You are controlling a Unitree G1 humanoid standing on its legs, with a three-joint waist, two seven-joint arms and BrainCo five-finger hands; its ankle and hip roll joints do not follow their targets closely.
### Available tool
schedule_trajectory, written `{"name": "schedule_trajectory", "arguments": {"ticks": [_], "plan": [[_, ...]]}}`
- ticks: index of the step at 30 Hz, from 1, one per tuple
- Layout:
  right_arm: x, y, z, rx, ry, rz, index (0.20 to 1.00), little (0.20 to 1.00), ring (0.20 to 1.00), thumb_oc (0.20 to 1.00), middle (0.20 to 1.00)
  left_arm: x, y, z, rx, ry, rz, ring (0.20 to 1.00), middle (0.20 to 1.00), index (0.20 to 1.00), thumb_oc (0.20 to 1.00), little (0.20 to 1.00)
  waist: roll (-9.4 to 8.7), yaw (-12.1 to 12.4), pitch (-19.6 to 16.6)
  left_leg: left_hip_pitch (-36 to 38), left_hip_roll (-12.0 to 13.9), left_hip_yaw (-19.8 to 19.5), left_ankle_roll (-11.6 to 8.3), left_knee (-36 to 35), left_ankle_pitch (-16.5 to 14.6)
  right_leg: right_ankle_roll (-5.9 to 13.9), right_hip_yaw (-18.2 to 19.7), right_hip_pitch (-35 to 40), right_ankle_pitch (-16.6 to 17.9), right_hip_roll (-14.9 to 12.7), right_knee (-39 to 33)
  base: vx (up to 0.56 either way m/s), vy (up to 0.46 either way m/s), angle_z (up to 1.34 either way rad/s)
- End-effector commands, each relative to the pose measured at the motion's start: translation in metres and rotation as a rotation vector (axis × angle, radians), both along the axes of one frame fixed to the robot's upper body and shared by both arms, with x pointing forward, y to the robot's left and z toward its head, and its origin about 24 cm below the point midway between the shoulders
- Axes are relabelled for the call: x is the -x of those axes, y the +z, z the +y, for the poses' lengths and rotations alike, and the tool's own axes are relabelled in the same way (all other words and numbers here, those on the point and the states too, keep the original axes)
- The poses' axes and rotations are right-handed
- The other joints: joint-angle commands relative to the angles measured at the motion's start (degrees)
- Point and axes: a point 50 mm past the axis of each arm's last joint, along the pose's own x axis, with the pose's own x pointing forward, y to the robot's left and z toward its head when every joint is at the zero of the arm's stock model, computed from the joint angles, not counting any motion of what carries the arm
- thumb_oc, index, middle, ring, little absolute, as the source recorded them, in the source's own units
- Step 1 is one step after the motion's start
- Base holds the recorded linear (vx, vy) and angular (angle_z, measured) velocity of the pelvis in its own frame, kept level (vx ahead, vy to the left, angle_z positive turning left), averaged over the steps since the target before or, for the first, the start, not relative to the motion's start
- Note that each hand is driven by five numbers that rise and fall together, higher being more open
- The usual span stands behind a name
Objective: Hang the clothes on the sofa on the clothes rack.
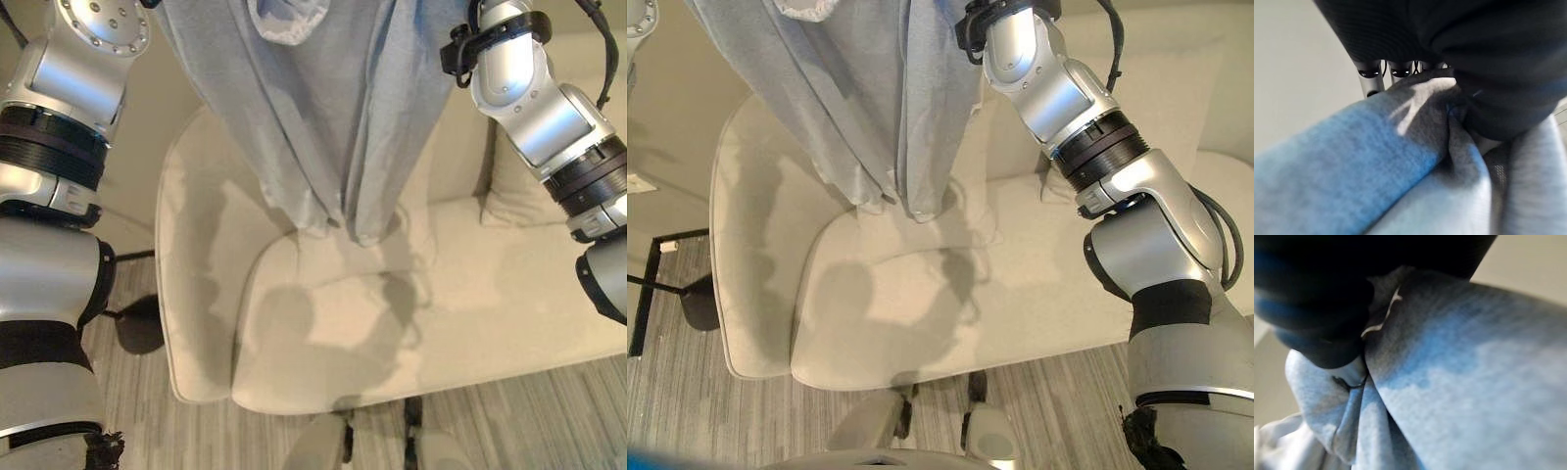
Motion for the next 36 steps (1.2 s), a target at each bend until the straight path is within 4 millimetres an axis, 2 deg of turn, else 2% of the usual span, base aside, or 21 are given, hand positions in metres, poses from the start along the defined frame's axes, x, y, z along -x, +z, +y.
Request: {"name": "schedule_trajectory", "arguments": {"ticks": [1, 6, 9, 10, 11, 13, 16, 17, 20, 21, 24, 26, 29, 31, 34, 36], "plan": [[-0.01, -0.026, -0.012, -0.02, -0.032, 0.006, 0.2, 0.2, 0.2, 0.2, 0.2, -0.014, -0.034, 0.016, 0.031, 0.059, 0.054, 0.2, 0.2, 0.2, 0.2, 0.2, -4.07, 2.18, -12.41, 3.83, 9.75, 0.99, -4.01, -0.42, -4.62, 3.79, 0.1, 1.14, -1.59, -3.59, -0.99, 0.03, -0.009, 0.13], [-0.015, -0.037, -0.022, 0.01, -0.098, 0.024, 0.2, 0.2, 0.2, 0.2, 0.2, -0.013, -0.039, 0.025, 0.04, 0.085, 0.063, 0.2, 0.2, 0.2, 0.2, 0.2, -3.84, 2.61, -15.24, 5.52, 9.48, 0.62, -3.72, -0.5, -5.7, 4.44, -0.76, 3.05, -1.77, -4.37, -0.78, 0.04, 0.094, 0.04], [-0.02, -0.047, -0.023, 0.062, -0.154, 0.045, 0.2, 0.2, 0.2, 0.2, 0.2, -0.019, -0.044, 0.022, 0.022, 0.092, 0.096, 0.2, 0.2, 0.2, 0.2, 0.2, -3.28, 2.19, -16.51, 6.96, 6.87, 0.19, -2.42, -0.5, -7.16, 5.79, -1.45, 3.73, -0.98, -7.26, 0.37, 0.0, 0.327, 0.07], [-0.022, -0.051, -0.019, 0.082, -0.16, 0.061, 0.2, 0.2, 0.2, 0.2, 0.2, -0.021, -0.046, 0.018, 0.007, 0.086, 0.114, 0.2, 0.2, 0.2, 0.2, 0.2, -3.15, 2.28, -17.06, 7.93, 4.95, 0.23, -1.48, -0.5, -8.21, 6.71, -1.21, 3.72, -0.02, -9.15, 0.66, 0.0, 0.31, 0.15], [-0.022, -0.051, -0.019, 0.082, -0.16, 0.062, 0.2, 0.2, 0.2, 0.2, 0.2, -0.021, -0.046, 0.018, 0.006, 0.086, 0.114, 0.2, 0.2, 0.2, 0.2, 0.2, -3.23, 2.32, -17.04, 7.99, 4.84, 0.32, -1.4, -0.5, -8.22, 6.78, -1.13, 3.75, -0.01, -9.26, 0.64, -0.01, 0.312, 0.14], [-0.023, -0.054, -0.015, 0.089, -0.166, 0.069, 0.2, 0.2, 0.2, 0.2, 0.2, -0.024, -0.05, 0.015, -0.013, 0.085, 0.132, 0.2, 0.2, 0.2, 0.2, 0.2, -3.03, 2.72, -16.96, 8.23, 2.58, 0.7, -0.4, -0.5, -8.61, 8.05, -0.38, 2.6, 1.62, -11.59, 1.21, -0.07, 0.287, 0.0], [-0.027, -0.059, -0.015, 0.089, -0.18, 0.092, 0.2, 0.2, 0.2, 0.2, 0.2, -0.025, -0.053, 0.013, -0.029, 0.076, 0.14, 0.2, 0.2, 0.2, 0.2, 0.2, -2.69, 3.79, -15.93, 8.67, 1.17, 1.76, 0.7, -0.5, -8.46, 7.69, -0.94, 0.1, 0.96, -12.82, 5.66, -0.13, 0.24, -0.04], [-0.027, -0.058, -0.015, 0.086, -0.184, 0.093, 0.2, 0.2, 0.2, 0.2, 0.2, -0.025, -0.052, 0.011, -0.028, 0.069, 0.137, 0.2, 0.2, 0.2, 0.2, 0.2, -2.63, 3.79, -15.23, 8.51, 1.04, 1.98, 0.98, -0.37, -8.03, 6.87, -0.89, -0.23, -0.29, -11.89, 8.41, -0.16, 0.143, -0.07], [-0.029, -0.054, -0.016, 0.095, -0.208, 0.092, 0.2, 0.2, 0.2, 0.2, 0.2, -0.03, -0.057, 0.0, -0.039, 0.025, 0.161, 0.2, 0.2, 0.2, 0.2, 0.2, -2.8, 3.62, -14.45, 7.47, 0.15, 1.73, 1.6, -0.29, -6.62, 4.53, 1.22, -0.24, -4.88, -6.06, 13.5, -0.15, 0.074, -0.02], [-0.03, -0.053, -0.021, 0.093, -0.226, 0.088, 0.2, 0.2, 0.2, 0.2, 0.2, -0.031, -0.06, 0.002, -0.043, 0.031, 0.176, 0.2, 0.2, 0.2, 0.2, 0.2, -3.08, 3.97, -14.09, 6.45, -0.25, 2.06, 1.83, -0.16, -5.98, 3.51, 0.77, 0.23, -6.09, -3.81, 13.88, -0.15, -0.008, 0.11], [-0.03, -0.049, -0.019, 0.109, -0.233, 0.082, 0.2, 0.2, 0.2, 0.2, 0.2, -0.032, -0.059, -0.002, -0.029, 0.011, 0.173, 0.2, 0.2, 0.2, 0.2, 0.2, -5.11, 5.17, -14.11, 5.64, -1.38, 0.98, 1.3, -0.12, -4.77, 1.83, -0.75, 3.52, -7.63, -1.86, 8.8, -0.07, -0.102, 0.0], [-0.028, -0.044, -0.019, 0.124, -0.23, 0.064, 0.2, 0.2, 0.2, 0.2, 0.2, -0.03, -0.057, -0.006, -0.021, -0.014, 0.16, 0.2, 0.2, 0.2, 0.2, 0.2, -5.62, 5.63, -13.87, 4.34, -1.13, 0.26, 0.47, 0.03, -3.98, 1.66, -0.41, 4.26, -6.65, -1.24, 4.81, -0.09, -0.122, 0.12], [-0.025, -0.04, -0.022, 0.157, -0.243, 0.044, 0.2, 0.2, 0.2, 0.2, 0.2, -0.034, -0.063, -0.012, -0.007, -0.042, 0.165, 0.2, 0.2, 0.2, 0.2, 0.2, -5.39, 5.46, -13.19, 1.0, -1.31, -0.97, -0.97, 0.4, -2.04, 1.91, -1.15, 4.64, -4.75, -1.01, 0.3, -0.15, -0.019, 0.16], [-0.025, -0.037, -0.025, 0.161, -0.254, 0.038, 0.2, 0.2, 0.2, 0.2, 0.2, -0.035, -0.063, -0.015, -0.008, -0.05, 0.169, 0.2, 0.2, 0.2, 0.2, 0.2, -5.35, 5.35, -12.79, -0.06, -0.9, -0.94, -1.6, 0.5, -1.89, 2.06, -1.33, 4.49, -4.16, -1.2, -0.26, -0.14, 0.071, 0.33], [-0.022, -0.027, -0.021, 0.171, -0.25, 0.005, 0.2, 0.2, 0.2, 0.2, 0.2, -0.035, -0.059, -0.018, -0.004, -0.06, 0.157, 0.2, 0.2, 0.2, 0.2, 0.2, -6.22, 5.02, -11.58, -1.23, 4.29, -0.49, -2.01, 1.73, -2.69, 2.58, -1.54, 2.77, -2.45, -3.66, -0.12, -0.18, 0.19, 0.37], [-0.021, -0.026, -0.021, 0.172, -0.25, -0.001, 0.2, 0.2, 0.2, 0.2, 0.2, -0.033, -0.058, -0.016, 0.002, -0.056, 0.143, 0.2, 0.2, 0.2, 0.2, 0.2, -6.65, 4.76, -11.45, -0.08, 9.84, -0.39, -2.15, 2.31, -1.67, 3.02, -1.52, 1.48, -1.76, -5.66, -0.11, -0.14, 0.293, 0.26]]}}
